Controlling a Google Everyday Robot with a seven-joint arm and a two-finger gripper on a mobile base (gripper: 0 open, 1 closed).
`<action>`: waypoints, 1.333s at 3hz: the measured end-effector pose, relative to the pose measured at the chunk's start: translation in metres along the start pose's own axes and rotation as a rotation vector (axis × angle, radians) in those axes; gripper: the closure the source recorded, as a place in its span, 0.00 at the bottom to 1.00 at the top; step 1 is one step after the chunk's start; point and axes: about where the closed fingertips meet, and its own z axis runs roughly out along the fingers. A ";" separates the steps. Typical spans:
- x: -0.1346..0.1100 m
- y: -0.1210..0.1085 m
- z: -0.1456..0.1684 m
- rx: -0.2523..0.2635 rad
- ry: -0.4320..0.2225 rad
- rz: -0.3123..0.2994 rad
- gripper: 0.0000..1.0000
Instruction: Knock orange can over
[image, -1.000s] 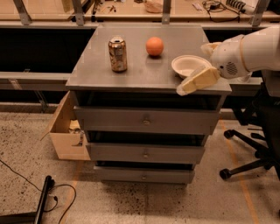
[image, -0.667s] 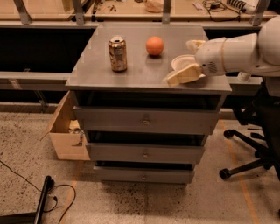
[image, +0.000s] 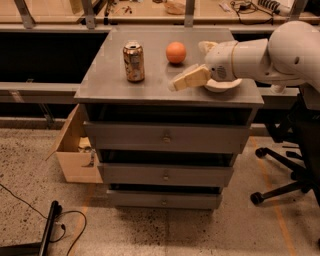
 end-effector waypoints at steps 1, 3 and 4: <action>-0.001 0.000 0.007 0.041 0.003 0.014 0.00; -0.027 0.003 0.081 0.145 -0.077 0.111 0.00; -0.034 0.001 0.123 0.127 -0.113 0.120 0.00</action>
Offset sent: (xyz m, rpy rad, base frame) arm 0.0534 0.0843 0.0027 0.1755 -0.0442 -0.2325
